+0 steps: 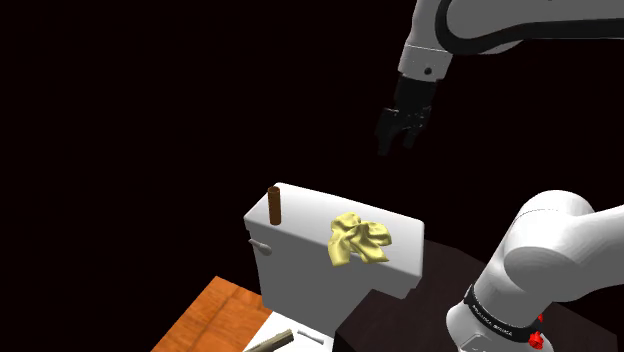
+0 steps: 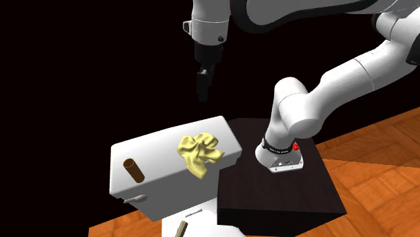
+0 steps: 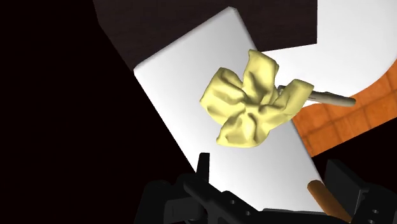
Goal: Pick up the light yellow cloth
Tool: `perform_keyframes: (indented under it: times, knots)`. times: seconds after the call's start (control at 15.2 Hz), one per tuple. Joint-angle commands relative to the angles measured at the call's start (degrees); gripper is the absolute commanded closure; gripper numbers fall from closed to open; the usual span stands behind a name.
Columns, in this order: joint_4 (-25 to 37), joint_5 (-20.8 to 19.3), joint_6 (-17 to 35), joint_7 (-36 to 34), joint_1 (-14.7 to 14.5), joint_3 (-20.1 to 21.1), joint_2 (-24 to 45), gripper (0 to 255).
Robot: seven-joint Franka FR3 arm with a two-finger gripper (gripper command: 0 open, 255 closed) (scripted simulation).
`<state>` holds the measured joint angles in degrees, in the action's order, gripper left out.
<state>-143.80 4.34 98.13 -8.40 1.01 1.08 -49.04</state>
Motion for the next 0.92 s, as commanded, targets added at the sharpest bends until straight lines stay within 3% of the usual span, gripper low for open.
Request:
perform_keyframes:
  times: [0.0, 0.46, 0.86]
  knots:
    - [-4.1, 0.8, 2.9, -2.1, 0.0, 1.4, -0.7, 0]
    - [-16.2, 4.5, 12.8, -9.0, -1.0, 6.7, -1.0, 0]
    - [-24.4, 9.1, 23.5, -15.2, -3.1, 12.0, 3.1, 0]
